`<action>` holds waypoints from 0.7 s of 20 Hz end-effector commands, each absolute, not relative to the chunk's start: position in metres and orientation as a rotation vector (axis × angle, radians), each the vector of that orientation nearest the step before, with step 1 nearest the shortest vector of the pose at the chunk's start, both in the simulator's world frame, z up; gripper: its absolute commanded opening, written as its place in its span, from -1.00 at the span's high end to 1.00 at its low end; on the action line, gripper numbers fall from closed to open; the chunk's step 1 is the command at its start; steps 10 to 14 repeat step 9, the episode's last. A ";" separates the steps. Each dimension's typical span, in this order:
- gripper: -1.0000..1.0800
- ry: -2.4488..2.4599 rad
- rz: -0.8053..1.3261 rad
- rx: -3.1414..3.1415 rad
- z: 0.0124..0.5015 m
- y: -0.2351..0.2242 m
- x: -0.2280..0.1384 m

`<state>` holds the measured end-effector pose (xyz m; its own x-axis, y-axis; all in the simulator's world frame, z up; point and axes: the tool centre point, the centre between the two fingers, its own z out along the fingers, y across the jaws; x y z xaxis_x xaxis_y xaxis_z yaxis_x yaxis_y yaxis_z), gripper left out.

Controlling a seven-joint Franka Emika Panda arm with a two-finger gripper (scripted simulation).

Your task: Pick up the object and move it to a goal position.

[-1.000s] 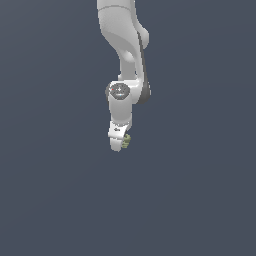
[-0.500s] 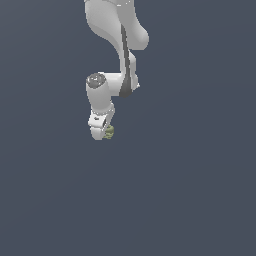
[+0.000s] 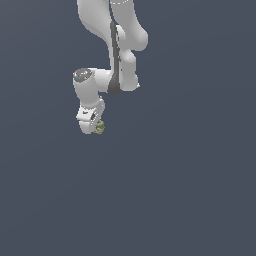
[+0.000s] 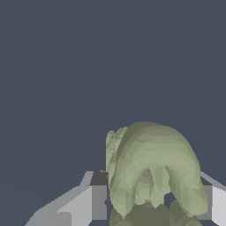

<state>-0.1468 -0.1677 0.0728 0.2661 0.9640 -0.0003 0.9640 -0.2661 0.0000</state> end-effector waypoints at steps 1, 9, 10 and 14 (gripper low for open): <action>1.00 1.905 0.000 2.498 0.073 -0.174 -0.150; 1.00 1.906 0.000 2.497 0.073 -0.172 -0.148; 1.00 1.906 0.000 2.497 0.073 -0.172 -0.148; 1.00 1.906 0.000 2.497 0.073 -0.172 -0.148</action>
